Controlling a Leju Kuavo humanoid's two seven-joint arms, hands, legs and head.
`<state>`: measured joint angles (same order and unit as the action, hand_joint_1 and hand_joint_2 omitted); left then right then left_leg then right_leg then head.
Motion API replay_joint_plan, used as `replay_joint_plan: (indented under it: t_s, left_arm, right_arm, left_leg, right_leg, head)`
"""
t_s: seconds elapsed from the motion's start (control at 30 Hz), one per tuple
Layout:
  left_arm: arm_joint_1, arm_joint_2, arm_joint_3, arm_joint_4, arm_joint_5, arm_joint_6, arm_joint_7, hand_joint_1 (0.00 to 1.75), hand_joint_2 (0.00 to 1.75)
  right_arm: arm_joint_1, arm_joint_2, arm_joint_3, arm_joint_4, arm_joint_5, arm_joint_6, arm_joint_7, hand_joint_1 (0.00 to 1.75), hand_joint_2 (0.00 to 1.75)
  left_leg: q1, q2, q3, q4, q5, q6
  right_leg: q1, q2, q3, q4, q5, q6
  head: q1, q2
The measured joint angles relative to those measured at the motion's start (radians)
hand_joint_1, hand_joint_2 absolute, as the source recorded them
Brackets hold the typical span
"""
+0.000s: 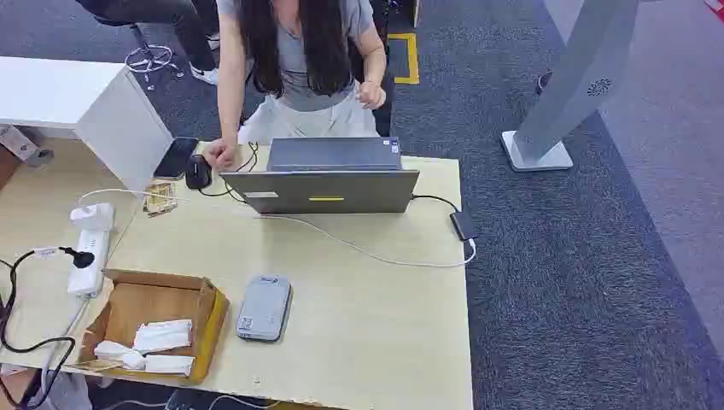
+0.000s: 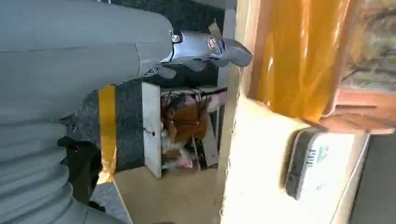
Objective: Pass the card to the sensor for recognition and then transmit it.
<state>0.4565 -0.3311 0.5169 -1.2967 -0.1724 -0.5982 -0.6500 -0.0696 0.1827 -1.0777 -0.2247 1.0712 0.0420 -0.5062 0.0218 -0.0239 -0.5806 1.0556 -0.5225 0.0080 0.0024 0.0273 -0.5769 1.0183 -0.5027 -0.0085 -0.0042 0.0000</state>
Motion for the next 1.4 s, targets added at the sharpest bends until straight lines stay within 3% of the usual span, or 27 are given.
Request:
replay_joint_plan:
  t_s: [0.3, 0.77, 0.87, 1.03, 1.4]
  left_arm:
    - [-0.027, -0.014, 0.026, -0.092, 0.002, -0.011, 0.000, 0.00, 1.75]
    - [-0.022, -0.026, 0.028, -0.103, 0.019, 0.014, 0.005, 0.00, 1.75]
    - [0.025, -0.033, -0.018, -0.102, 0.051, 0.085, 0.110, 0.00, 1.75]
    - [0.102, -0.041, -0.124, -0.102, 0.053, 0.129, 0.120, 0.00, 1.75]
    - [0.117, -0.041, -0.159, -0.102, 0.053, 0.128, 0.135, 0.00, 1.75]
  right_arm:
    - [-0.003, 0.000, -0.005, 0.002, 0.000, 0.000, -0.001, 0.00, 1.75]
    - [-0.004, 0.000, -0.016, 0.005, -0.008, -0.006, -0.010, 0.00, 1.75]
    - [-0.005, 0.001, -0.034, 0.006, -0.036, -0.032, -0.026, 0.00, 1.75]
    - [-0.006, 0.001, -0.056, 0.006, -0.047, -0.040, -0.028, 0.00, 1.75]
    - [-0.008, 0.002, -0.072, 0.006, -0.048, -0.050, -0.027, 0.00, 1.75]
  left_leg:
    - [-0.002, -0.005, 0.007, 0.000, 0.002, 0.003]
    - [-0.002, -0.005, 0.010, 0.000, 0.002, 0.003]
    - [-0.003, -0.004, 0.010, 0.000, 0.002, 0.004]
    - [-0.003, -0.005, 0.010, 0.000, 0.001, 0.005]
    - [-0.003, -0.005, 0.010, 0.000, 0.001, 0.005]
  right_leg:
    - [-0.003, -0.006, 0.010, -0.001, 0.000, 0.006]
    - [-0.003, -0.006, 0.013, 0.000, 0.000, 0.006]
    - [-0.003, -0.005, 0.013, -0.001, 0.000, 0.006]
    - [-0.004, -0.005, 0.013, -0.001, -0.001, 0.007]
    - [-0.004, -0.005, 0.013, -0.001, 0.000, 0.007]
  head:
    - [0.002, 0.000]
    - [0.002, 0.000]
    - [0.001, 0.000]
    - [0.002, 0.000]
    - [0.001, 0.000]
